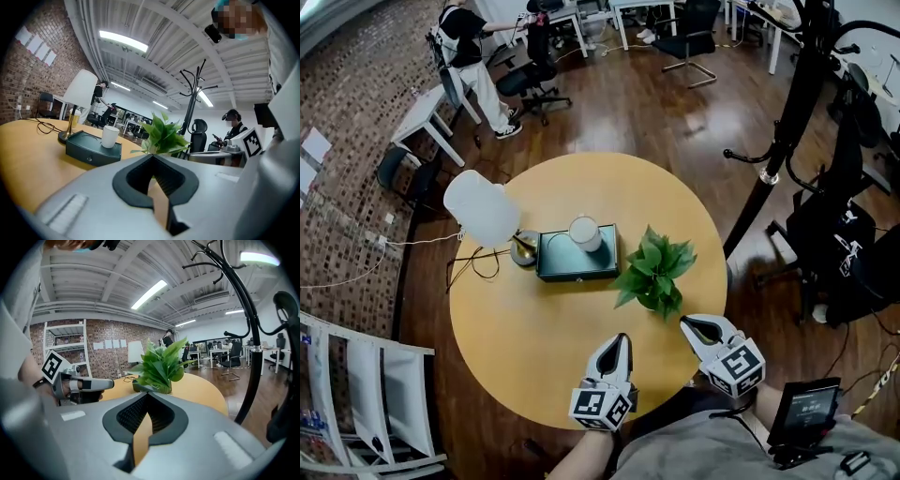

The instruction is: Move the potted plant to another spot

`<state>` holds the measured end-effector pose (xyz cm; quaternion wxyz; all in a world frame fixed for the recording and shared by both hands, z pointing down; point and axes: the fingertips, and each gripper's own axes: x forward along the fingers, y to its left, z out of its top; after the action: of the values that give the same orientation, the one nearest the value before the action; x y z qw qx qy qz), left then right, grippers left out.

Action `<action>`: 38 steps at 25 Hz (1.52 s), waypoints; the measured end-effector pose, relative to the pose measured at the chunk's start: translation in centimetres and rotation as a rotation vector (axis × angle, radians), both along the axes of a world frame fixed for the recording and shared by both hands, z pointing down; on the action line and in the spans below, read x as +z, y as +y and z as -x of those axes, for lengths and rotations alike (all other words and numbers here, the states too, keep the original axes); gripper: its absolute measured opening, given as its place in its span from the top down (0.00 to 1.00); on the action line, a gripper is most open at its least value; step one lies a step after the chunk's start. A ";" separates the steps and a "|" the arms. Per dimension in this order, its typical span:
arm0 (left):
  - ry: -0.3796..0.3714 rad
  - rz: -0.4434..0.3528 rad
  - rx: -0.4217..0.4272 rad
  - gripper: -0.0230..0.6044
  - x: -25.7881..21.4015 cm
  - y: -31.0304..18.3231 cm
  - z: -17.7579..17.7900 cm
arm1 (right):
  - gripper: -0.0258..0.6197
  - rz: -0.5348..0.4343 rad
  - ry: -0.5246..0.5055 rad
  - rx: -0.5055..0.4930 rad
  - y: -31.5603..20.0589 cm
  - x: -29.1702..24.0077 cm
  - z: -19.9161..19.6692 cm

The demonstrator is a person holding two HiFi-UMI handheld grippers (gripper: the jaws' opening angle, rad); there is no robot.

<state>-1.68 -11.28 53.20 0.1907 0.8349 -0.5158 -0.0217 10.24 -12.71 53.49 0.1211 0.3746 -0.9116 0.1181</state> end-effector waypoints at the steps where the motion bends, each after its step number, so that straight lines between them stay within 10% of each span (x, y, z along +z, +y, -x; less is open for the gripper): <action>1: -0.011 0.007 0.001 0.97 0.7 -0.6 -0.1 | 0.95 0.004 0.008 -0.003 -0.6 0.7 0.0; 18: -0.133 0.125 0.084 0.95 12.3 -7.1 -2.6 | 0.86 0.113 0.110 -0.110 -6.0 12.0 0.0; 27: -0.172 0.075 0.337 0.44 13.5 -8.3 -5.0 | 0.43 0.073 0.171 -0.274 -7.4 14.2 0.7; 38: -0.266 0.008 0.593 0.32 13.6 -10.1 -6.7 | 0.38 0.009 0.257 -0.449 -9.4 14.8 1.4</action>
<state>5.02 -21.42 66.84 0.1227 0.9436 -0.2706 0.1459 8.83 -22.09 68.32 0.2608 0.1742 -0.9485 0.0440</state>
